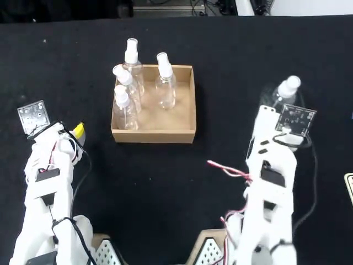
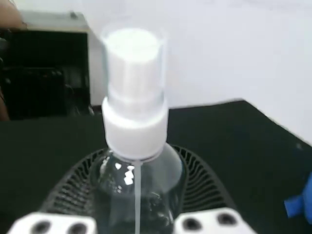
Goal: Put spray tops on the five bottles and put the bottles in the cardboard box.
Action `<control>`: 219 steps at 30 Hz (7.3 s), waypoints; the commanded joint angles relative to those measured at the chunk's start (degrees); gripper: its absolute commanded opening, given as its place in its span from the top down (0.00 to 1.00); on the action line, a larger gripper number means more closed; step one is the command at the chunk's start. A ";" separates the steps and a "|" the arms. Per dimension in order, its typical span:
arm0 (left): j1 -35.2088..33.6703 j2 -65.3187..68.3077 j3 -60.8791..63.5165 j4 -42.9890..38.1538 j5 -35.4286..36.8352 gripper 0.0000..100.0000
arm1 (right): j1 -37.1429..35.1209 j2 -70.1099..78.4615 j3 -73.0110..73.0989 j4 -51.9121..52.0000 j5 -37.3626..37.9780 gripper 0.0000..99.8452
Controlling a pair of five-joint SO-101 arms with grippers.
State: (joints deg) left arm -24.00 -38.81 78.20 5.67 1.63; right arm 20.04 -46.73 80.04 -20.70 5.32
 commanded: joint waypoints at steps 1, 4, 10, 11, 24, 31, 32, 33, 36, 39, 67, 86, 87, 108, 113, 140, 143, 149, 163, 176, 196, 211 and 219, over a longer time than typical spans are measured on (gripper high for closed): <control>-0.48 -1.67 -0.92 -1.23 -0.44 0.74 | -5.19 -14.90 -0.48 7.21 0.09 0.99; -0.48 -1.67 -0.92 -1.23 -0.44 0.74 | -9.32 -21.05 -0.48 12.31 -3.16 0.99; -0.48 -1.67 -0.84 -1.23 -0.44 0.74 | -19.78 -28.35 -0.04 18.55 -7.82 0.99; -0.48 -1.67 -0.84 -1.23 -0.44 0.74 | -21.98 -28.62 0.04 18.81 -7.82 0.99; -0.48 -1.67 -0.75 -1.23 -0.44 0.74 | -34.90 -28.70 2.95 18.37 -8.26 0.99; -0.48 -1.67 -0.66 -1.23 -0.44 0.74 | -38.86 -28.44 3.30 14.15 -7.82 0.99; -0.48 -1.67 -0.66 -1.23 -0.44 0.74 | -38.86 -28.09 3.65 12.84 -7.74 0.99; -0.48 -1.67 -0.66 -1.23 -0.44 0.74 | -38.77 -27.21 3.82 11.69 -7.65 0.99; -0.48 -1.67 -0.66 -1.23 -0.44 0.74 | -38.95 -21.85 3.65 8.44 -5.27 0.99; -0.48 -1.67 -0.66 -1.23 -0.44 0.74 | -38.59 -14.29 3.12 3.52 -4.66 0.99; -0.31 -1.67 -0.66 -1.23 -0.44 0.74 | -37.54 29.76 -8.84 -17.85 -5.01 0.99; -0.22 -1.67 -0.66 -1.23 -0.44 0.74 | -37.63 34.42 -9.27 -21.01 -5.01 0.98; -0.22 -1.67 -0.66 -1.23 -0.44 0.74 | -37.63 34.42 -9.27 -21.01 -5.01 0.98; -0.22 -1.67 -0.66 -1.23 -0.44 0.74 | -37.71 36.00 -9.63 -21.10 -5.01 0.99; -0.22 -1.67 -0.66 -1.23 -0.44 0.74 | -37.45 38.99 -11.56 -21.10 -4.92 0.99; -0.22 -1.67 -0.66 -1.23 -0.44 0.74 | -40.09 39.25 -11.03 -20.66 -4.75 0.87; -0.22 -1.67 -0.66 -1.23 -0.44 0.74 | -40.00 39.25 -10.95 -20.66 -4.75 0.87; -0.22 -1.67 -0.66 -1.23 -0.44 0.74 | -40.26 38.81 -10.15 -20.66 -4.75 0.87; -0.22 -1.67 -0.66 -1.23 -0.44 0.74 | -40.26 38.81 -10.68 -17.41 -4.66 0.75; -0.22 -1.67 -0.75 -1.23 -0.44 0.74 | -40.26 34.59 -10.07 -16.09 -4.75 0.74; -0.22 -1.67 -0.75 -1.23 -0.44 0.74 | -40.00 30.73 -14.02 -5.45 -11.25 0.63; -0.22 -1.67 -0.75 -1.23 -0.44 0.74 | -39.91 15.43 -12.53 3.60 -11.52 0.63; -0.22 -1.67 -0.66 -1.23 -0.44 0.74 | -39.56 10.51 -16.40 7.47 -11.25 0.63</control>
State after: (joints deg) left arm -24.00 -38.81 78.20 5.67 1.63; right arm -18.02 -31.96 69.41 -15.60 -5.76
